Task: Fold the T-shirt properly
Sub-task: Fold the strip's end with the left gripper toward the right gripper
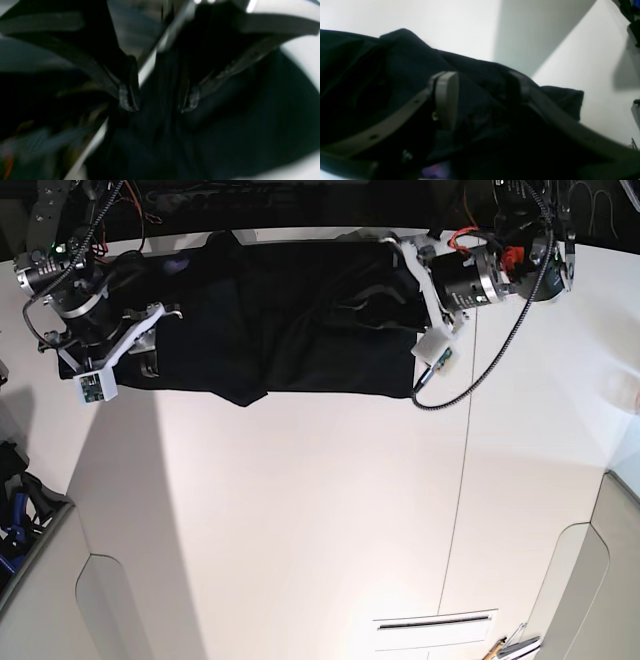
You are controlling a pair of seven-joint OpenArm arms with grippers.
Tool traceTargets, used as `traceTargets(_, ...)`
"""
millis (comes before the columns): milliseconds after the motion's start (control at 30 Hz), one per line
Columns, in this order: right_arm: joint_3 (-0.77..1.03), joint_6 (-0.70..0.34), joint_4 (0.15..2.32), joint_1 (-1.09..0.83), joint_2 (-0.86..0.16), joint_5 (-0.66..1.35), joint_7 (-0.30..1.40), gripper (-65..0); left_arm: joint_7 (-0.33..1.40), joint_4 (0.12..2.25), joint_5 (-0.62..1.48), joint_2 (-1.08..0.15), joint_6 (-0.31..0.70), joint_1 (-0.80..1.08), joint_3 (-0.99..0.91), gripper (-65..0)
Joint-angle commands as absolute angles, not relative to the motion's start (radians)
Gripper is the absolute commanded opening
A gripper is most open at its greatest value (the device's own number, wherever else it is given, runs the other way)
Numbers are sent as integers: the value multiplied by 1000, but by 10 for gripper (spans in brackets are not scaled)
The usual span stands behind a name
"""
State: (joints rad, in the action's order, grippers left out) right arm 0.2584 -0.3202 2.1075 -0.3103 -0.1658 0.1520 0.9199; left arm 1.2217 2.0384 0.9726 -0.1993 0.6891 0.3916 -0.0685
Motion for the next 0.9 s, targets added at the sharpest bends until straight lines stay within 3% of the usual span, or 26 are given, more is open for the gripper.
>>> traceTargets(0, 262, -317, 2124, -305, -171, 157, 893, -346, 1200, 2057, 979, -208, 698, 402, -55, -364)
traceTargets(400, 262, -317, 2124, -294, -171, 161, 894, -346, 1050, 2057, 624, -216, 698, 443, 117, -373)
traceTargets(433, 262, -317, 2124, -294, -171, 161, 894, -346, 1046, 2057, 611, -216, 698, 443, 130, -406)
traceTargets(567, 262, -317, 2124, -294, -171, 167, 894, -346, 1035, 2057, 610, -216, 698, 443, 179, -650)
traceTargets(867, 262, -317, 2124, -294, -171, 202, 894, -346, 1020, 2057, 699, -165, 698, 428, 302, -650)
